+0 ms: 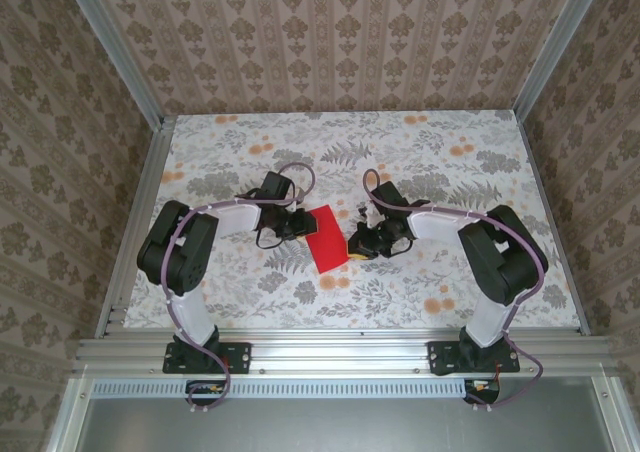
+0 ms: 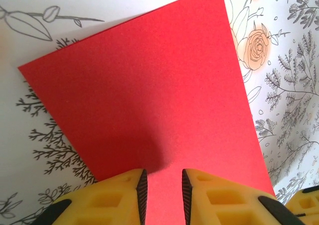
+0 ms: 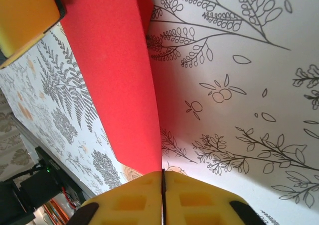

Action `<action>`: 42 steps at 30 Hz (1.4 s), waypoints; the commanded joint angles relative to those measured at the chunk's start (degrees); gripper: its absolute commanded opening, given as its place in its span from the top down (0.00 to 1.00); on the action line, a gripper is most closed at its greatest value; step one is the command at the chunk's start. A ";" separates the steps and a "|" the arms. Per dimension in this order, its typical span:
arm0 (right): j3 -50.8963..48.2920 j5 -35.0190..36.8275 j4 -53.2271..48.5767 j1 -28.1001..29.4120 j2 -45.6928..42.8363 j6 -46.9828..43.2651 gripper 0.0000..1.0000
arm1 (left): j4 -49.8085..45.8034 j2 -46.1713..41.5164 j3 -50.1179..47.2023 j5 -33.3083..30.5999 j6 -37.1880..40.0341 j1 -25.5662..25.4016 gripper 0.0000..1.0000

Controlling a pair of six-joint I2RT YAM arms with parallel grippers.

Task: Fold a paper plane with a square sheet of paper (pick it up from the middle)
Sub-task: Third fold the triangle at the center of the table.

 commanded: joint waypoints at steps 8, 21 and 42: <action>5.01 0.19 4.22 3.46 1.14 4.35 0.94 | -0.08 1.58 -0.40 -0.26 1.41 0.16 0.79; 9.36 3.95 11.02 6.39 8.11 9.71 0.92 | -0.43 2.05 0.02 -0.19 2.04 0.15 0.83; 9.48 8.17 12.76 6.58 11.37 13.36 0.91 | -0.16 1.99 -0.49 -0.18 1.96 0.08 0.84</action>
